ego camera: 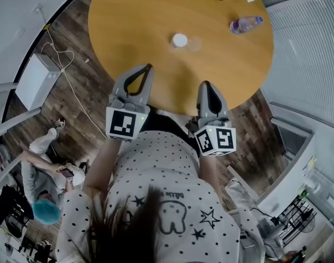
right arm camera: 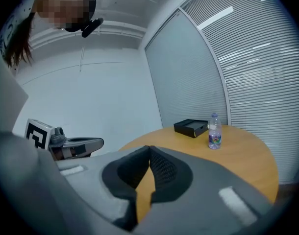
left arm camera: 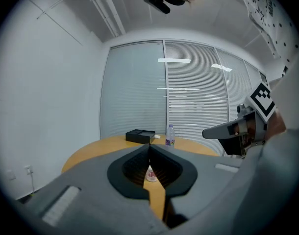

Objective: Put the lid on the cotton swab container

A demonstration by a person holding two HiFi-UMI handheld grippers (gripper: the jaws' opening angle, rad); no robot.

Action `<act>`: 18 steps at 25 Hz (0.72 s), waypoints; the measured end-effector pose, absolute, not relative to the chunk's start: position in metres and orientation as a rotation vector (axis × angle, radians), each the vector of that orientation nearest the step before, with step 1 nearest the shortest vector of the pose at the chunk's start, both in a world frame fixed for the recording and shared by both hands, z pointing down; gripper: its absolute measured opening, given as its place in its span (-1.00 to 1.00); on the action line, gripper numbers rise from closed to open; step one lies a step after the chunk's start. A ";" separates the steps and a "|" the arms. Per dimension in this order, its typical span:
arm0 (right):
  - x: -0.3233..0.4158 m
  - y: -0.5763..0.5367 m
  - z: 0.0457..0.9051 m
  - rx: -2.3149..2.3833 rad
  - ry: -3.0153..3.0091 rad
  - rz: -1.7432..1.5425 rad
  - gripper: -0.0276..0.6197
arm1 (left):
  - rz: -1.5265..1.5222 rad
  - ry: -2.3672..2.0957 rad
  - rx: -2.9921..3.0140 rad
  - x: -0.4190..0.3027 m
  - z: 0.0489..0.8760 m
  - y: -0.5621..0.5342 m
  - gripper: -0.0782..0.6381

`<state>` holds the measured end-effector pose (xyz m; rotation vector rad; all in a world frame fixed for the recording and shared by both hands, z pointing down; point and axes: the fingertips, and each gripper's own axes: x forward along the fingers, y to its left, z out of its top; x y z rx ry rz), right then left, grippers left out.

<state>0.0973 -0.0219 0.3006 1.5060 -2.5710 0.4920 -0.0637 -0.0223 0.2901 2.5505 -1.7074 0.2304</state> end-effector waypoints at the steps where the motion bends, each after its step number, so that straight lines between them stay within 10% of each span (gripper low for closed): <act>1: 0.097 -0.025 0.303 1.515 -2.562 0.498 -0.90 | 0.233 -1.696 2.550 -0.065 0.292 -0.027 -0.75; 18: 0.106 -0.052 0.324 1.485 -2.536 0.574 -0.90 | 0.267 -1.723 2.489 -0.065 0.315 -0.054 -0.75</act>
